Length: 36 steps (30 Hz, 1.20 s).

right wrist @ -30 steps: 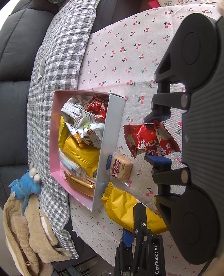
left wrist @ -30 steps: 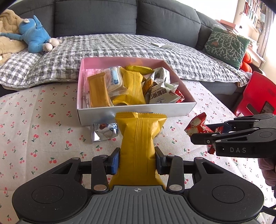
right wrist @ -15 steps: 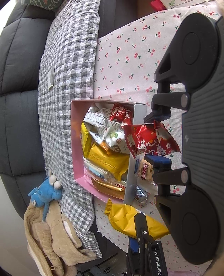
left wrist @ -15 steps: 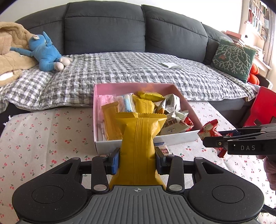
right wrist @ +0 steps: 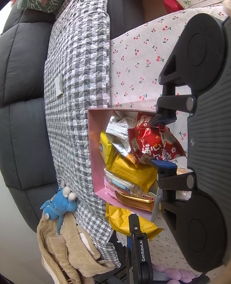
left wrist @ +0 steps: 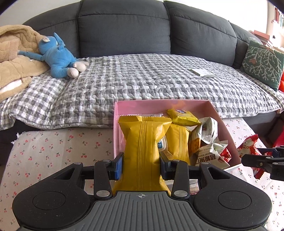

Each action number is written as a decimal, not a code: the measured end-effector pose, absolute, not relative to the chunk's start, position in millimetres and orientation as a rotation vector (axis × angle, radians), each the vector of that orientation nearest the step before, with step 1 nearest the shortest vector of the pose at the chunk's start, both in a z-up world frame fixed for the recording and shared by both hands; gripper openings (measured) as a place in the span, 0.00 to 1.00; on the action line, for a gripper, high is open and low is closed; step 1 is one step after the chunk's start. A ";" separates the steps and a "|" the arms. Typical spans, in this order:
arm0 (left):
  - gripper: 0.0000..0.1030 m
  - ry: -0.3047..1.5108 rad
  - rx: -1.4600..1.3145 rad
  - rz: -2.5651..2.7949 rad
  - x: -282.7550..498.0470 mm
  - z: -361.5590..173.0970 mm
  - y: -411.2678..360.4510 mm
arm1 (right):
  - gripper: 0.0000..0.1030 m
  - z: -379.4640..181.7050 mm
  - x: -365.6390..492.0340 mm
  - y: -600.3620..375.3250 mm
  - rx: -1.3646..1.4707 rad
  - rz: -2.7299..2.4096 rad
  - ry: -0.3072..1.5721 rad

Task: Organize snacks
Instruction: 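Carry both packets into the pink box and open both tools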

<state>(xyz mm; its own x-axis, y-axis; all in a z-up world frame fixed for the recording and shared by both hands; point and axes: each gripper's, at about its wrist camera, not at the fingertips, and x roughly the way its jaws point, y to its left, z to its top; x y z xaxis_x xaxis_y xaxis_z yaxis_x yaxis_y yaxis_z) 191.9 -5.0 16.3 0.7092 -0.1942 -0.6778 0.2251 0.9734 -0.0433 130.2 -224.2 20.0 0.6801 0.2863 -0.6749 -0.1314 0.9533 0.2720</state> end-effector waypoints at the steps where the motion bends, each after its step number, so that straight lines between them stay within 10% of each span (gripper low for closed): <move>1: 0.36 0.753 0.037 -0.226 198.2 15.9 -5.9 | 0.35 20.0 134.2 -224.5 0.211 0.236 0.787; 31: 0.37 0.847 0.035 -0.210 297.1 -2.7 -40.9 | 0.36 2.3 234.9 -239.2 0.297 0.170 0.766; 36: 0.42 0.830 0.036 -0.232 296.4 -2.2 -41.6 | 0.51 5.2 233.3 -240.3 0.308 0.171 0.751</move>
<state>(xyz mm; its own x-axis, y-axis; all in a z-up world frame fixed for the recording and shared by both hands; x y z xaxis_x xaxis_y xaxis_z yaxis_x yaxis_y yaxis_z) 296.4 -41.6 -2.2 0.6509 -0.1900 -0.7350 0.2179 0.9742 -0.0588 233.3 -240.3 5.2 0.7201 0.2611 -0.6428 -0.0427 0.9414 0.3345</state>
